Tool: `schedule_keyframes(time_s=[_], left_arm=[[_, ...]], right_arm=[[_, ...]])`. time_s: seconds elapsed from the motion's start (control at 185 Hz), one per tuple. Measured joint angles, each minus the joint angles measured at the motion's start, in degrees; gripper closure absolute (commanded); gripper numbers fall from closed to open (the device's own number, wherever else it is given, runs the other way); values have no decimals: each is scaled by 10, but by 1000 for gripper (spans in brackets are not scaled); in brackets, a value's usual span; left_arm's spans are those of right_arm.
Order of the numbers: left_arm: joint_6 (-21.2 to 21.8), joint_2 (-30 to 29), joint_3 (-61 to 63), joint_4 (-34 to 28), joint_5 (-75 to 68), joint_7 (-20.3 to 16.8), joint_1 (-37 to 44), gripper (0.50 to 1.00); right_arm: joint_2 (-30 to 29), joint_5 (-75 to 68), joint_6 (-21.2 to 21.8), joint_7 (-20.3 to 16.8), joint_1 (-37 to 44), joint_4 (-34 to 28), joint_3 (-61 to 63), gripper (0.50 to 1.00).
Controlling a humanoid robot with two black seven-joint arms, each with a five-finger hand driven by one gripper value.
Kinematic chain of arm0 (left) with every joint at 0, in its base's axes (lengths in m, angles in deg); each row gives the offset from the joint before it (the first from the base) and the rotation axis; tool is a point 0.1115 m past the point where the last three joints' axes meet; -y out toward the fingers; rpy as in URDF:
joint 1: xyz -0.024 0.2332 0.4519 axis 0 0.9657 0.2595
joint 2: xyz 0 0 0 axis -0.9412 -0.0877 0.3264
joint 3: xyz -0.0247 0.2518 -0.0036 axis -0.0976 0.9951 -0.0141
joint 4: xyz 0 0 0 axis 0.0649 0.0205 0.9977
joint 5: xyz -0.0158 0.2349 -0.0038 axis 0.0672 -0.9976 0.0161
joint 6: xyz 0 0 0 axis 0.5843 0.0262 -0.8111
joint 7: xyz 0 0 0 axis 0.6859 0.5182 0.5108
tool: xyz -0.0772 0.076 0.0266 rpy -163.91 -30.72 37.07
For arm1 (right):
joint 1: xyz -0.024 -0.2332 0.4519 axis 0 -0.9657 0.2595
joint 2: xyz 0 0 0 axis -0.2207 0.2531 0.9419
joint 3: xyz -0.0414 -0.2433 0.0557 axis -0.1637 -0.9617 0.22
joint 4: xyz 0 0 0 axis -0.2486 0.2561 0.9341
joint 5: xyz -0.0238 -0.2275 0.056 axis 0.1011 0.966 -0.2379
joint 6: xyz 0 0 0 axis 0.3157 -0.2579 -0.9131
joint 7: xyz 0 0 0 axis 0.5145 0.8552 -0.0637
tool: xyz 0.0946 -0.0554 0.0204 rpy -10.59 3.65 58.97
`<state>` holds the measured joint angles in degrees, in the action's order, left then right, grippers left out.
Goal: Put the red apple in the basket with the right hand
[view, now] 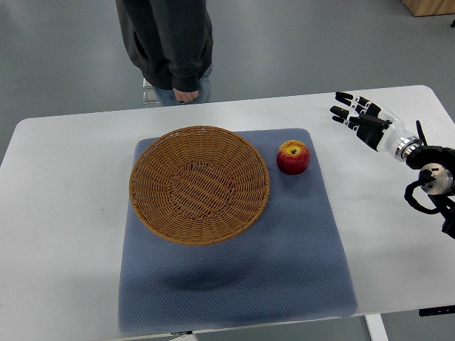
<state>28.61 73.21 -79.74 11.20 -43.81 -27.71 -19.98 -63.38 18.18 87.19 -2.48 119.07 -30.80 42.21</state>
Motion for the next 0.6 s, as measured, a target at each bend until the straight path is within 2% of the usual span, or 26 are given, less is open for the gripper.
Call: schedule_keyframes(time_s=[0.271, 0.428, 0.601], left_arm=[[-2, 0, -4, 0, 0, 0, 0, 500], [-2, 0, -4, 0, 0, 0, 0, 500], [-2, 0, -1, 0, 0, 0, 0, 500]], right_arm=[[0, 18, 0, 0, 1, -1, 0, 579], [0, 90, 14, 3, 6, -3, 0, 581], [-6, 196, 30, 28, 23, -5, 0, 581]])
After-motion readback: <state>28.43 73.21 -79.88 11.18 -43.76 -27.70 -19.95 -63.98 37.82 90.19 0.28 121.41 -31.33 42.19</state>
